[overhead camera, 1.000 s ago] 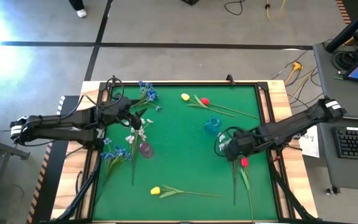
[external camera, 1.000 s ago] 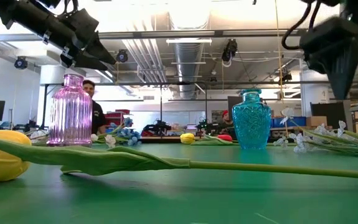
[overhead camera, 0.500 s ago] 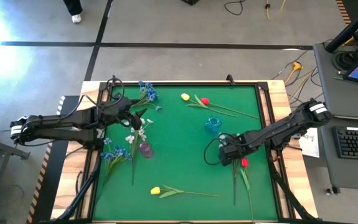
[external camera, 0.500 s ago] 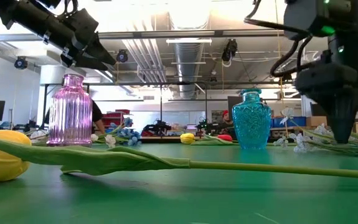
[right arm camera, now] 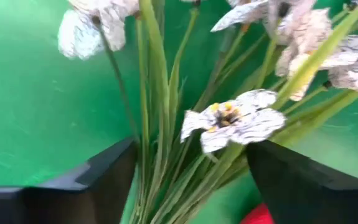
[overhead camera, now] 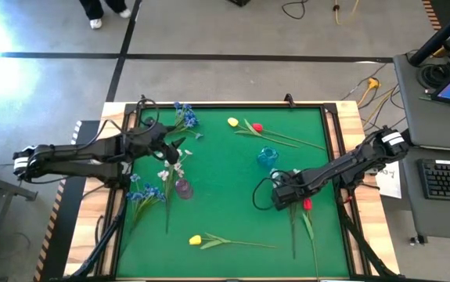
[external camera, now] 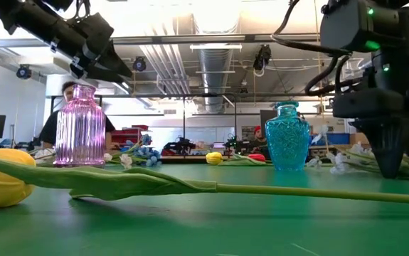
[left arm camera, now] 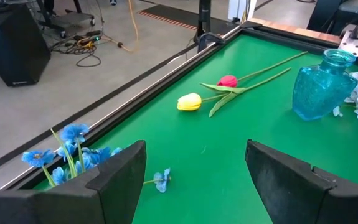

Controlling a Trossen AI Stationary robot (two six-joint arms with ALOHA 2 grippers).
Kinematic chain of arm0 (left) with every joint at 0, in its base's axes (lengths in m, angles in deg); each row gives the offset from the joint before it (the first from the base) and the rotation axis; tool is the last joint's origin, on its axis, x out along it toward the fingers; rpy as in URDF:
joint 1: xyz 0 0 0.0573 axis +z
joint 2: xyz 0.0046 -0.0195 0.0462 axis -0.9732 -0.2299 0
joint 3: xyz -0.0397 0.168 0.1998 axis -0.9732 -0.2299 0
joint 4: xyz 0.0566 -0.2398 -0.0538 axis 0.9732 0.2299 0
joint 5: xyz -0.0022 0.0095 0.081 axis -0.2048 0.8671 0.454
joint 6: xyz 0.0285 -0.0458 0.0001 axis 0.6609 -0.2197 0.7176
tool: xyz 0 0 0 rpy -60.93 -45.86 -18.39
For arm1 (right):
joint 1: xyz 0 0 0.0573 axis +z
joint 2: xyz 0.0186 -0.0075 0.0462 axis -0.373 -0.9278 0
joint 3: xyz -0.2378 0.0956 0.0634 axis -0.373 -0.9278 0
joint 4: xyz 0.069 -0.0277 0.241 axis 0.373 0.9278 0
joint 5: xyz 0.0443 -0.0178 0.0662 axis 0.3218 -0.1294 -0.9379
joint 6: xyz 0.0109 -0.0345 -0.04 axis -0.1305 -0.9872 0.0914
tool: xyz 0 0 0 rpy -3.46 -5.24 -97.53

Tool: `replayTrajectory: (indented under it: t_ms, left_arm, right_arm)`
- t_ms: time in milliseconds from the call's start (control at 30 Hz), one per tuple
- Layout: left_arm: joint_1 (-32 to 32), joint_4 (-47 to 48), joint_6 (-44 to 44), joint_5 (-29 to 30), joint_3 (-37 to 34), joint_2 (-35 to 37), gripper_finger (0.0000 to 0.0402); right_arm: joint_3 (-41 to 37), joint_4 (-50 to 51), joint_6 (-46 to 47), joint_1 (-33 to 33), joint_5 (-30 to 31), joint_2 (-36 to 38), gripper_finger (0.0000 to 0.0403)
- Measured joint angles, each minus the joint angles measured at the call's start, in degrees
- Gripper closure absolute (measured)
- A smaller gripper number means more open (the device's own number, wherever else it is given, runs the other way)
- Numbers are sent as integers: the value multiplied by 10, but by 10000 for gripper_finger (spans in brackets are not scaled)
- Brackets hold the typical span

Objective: Sort flowers into vase by color
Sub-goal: Put the right white flowers into the blue vase

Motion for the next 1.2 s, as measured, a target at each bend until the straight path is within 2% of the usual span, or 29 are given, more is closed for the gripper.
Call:
replayTrajectory:
  t_ms: [267,500,667,900,1200]
  left_arm:
    - [0,0,-2,0,0,-28,134]
    - [0,-5,-16,0,0,-49,134]
    - [0,-24,-20,0,0,-44,134]
    - [0,-37,-21,0,0,-34,134]
    - [0,-64,-50,-1,0,-34,134]
  right_arm:
    - [-2,-2,34,0,12,24,237]
    - [-1,-2,30,0,11,29,297]
    - [-1,-1,8,0,45,28,336]
    - [-1,0,-6,0,51,29,370]
    - [0,-1,-26,1,42,54,374]
